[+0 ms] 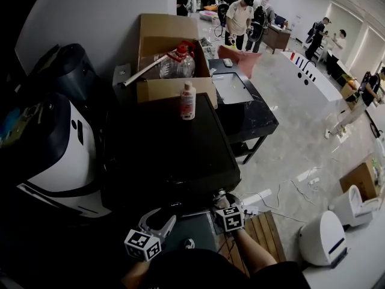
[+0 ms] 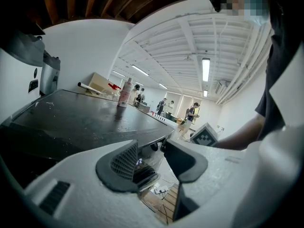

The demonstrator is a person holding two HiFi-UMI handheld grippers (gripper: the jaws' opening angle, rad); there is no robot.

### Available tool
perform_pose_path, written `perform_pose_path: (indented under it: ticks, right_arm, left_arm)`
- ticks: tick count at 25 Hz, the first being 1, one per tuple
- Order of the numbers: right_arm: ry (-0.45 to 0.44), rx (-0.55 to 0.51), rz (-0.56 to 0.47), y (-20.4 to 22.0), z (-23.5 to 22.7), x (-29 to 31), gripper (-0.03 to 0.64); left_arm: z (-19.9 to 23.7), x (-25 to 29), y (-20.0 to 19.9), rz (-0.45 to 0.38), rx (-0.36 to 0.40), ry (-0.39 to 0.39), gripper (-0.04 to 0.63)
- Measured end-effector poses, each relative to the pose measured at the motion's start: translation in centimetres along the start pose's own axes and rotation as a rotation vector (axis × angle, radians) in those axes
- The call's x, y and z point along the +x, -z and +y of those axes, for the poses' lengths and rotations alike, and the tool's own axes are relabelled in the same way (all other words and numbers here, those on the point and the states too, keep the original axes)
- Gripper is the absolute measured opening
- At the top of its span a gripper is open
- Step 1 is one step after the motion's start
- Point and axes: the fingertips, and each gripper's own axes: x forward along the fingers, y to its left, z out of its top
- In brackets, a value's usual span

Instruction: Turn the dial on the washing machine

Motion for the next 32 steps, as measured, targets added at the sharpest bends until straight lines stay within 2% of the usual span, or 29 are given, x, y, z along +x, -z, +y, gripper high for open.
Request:
perform_pose_path:
  ticks: [8,12,18,22,28,32]
  right_arm:
    - [-0.033,0.071,0.057,1.8,0.4,0.9,0.326]
    - [-0.048,0.082,0.051,2.3,1.5,1.2,0.324]
    - [0.018,0.132,0.038,2.4,0.5,0.4,0.339]
    - [0.058,0.071,-0.033,0.1,0.1,-1.5,0.347]
    - [0.042,-0.017,-0.126,-3.7,1.2,-3.2,0.35]
    - [0.027,-0.069,-0.141,-4.6,2.5,-3.2,0.347]
  left_arm:
    - [0.3,-0.5,0.2,0.001,-0.002,-0.003,0.184]
    - [0.6,-0.9,0.4,0.004,-0.008,-0.01,0.184]
    - [0.8,-1.4,0.7,0.002,-0.014,-0.014,0.184]
    - [0.8,-1.4,0.6,-0.003,-0.014,-0.009,0.184]
    - [0.3,-0.7,0.5,-0.008,-0.012,0.017,0.184]
    - [0.2,-0.3,0.7,-0.002,-0.011,0.028,0.184]
